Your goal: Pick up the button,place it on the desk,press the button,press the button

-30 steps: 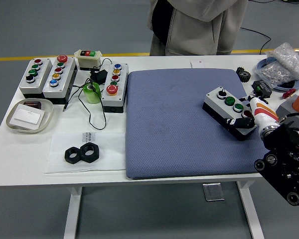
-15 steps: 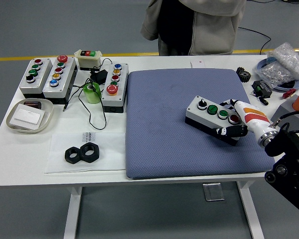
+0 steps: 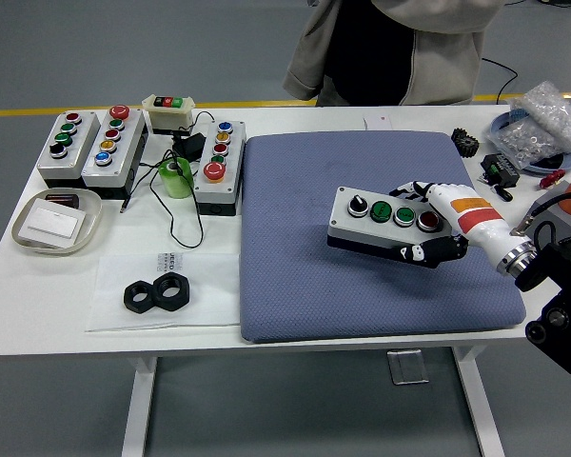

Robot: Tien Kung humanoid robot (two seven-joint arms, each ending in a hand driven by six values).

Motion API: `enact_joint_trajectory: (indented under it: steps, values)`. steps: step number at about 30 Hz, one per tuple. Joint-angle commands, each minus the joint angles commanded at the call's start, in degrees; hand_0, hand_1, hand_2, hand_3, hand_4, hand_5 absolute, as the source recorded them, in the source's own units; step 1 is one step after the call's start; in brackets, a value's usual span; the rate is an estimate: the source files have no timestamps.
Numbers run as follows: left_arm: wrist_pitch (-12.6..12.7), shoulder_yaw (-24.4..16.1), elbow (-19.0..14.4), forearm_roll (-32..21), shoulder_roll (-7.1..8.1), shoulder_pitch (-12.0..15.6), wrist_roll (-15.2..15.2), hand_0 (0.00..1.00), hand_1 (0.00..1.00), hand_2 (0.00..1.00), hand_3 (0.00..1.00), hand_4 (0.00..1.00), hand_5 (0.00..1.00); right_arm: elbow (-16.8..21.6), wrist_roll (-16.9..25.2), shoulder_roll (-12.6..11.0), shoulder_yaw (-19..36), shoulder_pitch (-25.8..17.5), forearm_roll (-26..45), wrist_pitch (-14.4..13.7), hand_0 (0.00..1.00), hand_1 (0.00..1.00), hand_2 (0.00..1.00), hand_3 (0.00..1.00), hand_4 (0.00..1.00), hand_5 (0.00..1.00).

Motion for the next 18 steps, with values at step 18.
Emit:
enact_joint_trajectory:
  steps: [18]
  values:
    - [0.0, 0.26, 0.0, -0.57, -0.07, -0.17, -0.08, 0.73, 0.827, 0.849, 0.821, 0.622, 0.998, 0.1, 5.25, -2.1, -10.22, 6.05, 1.73, 5.68, 0.489, 0.437, 0.504, 0.73, 0.852, 0.161]
